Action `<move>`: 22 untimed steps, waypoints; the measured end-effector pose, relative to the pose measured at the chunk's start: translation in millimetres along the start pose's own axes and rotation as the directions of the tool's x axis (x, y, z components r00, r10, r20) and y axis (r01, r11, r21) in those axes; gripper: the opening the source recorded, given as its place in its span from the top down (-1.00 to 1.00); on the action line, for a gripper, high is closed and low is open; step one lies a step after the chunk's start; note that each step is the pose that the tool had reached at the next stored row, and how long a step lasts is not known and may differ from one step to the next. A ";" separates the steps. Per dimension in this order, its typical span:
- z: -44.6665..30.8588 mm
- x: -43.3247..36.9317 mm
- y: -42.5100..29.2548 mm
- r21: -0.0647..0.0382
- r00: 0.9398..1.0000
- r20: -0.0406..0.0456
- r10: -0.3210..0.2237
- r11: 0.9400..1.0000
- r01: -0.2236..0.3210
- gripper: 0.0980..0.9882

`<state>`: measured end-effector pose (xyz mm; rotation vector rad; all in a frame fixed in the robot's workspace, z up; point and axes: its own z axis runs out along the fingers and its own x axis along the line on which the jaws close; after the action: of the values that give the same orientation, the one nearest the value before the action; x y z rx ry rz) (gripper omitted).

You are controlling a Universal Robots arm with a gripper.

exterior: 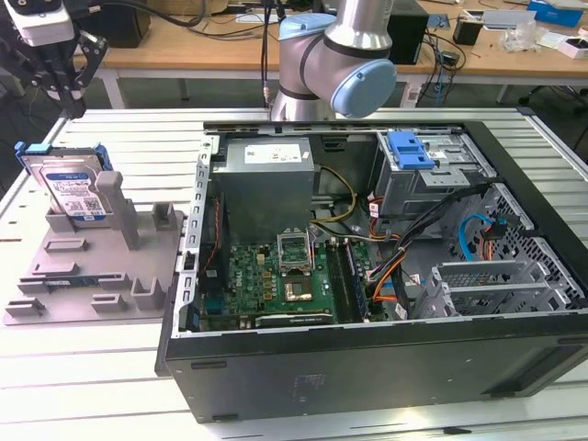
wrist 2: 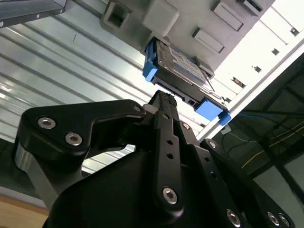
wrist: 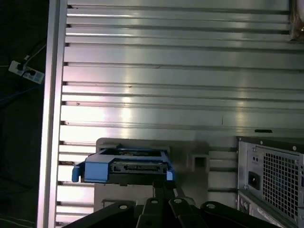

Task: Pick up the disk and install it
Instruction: 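Pick up the disk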

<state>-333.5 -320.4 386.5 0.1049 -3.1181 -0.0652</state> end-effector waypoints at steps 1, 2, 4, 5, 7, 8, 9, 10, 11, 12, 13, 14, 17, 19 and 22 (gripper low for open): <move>0.0 0.0 0.0 0.001 0.999 -0.001 -0.032 0.999 0.032 0.98; 0.0 0.0 0.0 0.001 0.998 -0.003 -0.056 0.998 0.056 0.98; 0.0 0.0 0.0 0.002 0.995 -0.004 -0.099 0.995 0.099 0.98; 0.0 0.0 0.0 0.002 0.991 -0.006 -0.130 0.991 0.130 0.98; 0.1 0.0 0.0 0.003 0.985 -0.008 -0.170 0.985 0.170 0.98; 0.1 0.0 0.0 0.003 0.980 -0.009 -0.197 0.980 0.197 0.98; 0.1 0.0 0.0 0.003 0.976 -0.010 -0.218 0.976 0.218 0.98; 0.2 0.0 0.0 0.003 0.972 -0.011 -0.236 0.972 0.237 0.98; 0.2 0.0 0.0 0.004 0.966 -0.012 -0.258 0.966 0.258 0.98; 0.2 0.0 0.0 0.004 0.961 -0.013 -0.276 0.961 0.276 0.98; 0.3 0.0 0.0 0.004 0.950 -0.014 -0.312 0.950 0.312 0.98; 0.4 0.0 0.0 0.004 0.940 -0.016 -0.340 0.941 0.340 0.98; 0.6 0.0 0.0 0.004 0.915 -0.019 -0.404 0.915 0.404 0.98; 0.8 0.0 0.0 0.004 0.895 -0.021 -0.447 0.895 0.447 0.98; 1.1 0.0 -0.1 0.004 0.863 -0.024 -0.504 0.863 0.505 0.98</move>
<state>-333.5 -320.5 385.4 0.9142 -2.9724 -0.0541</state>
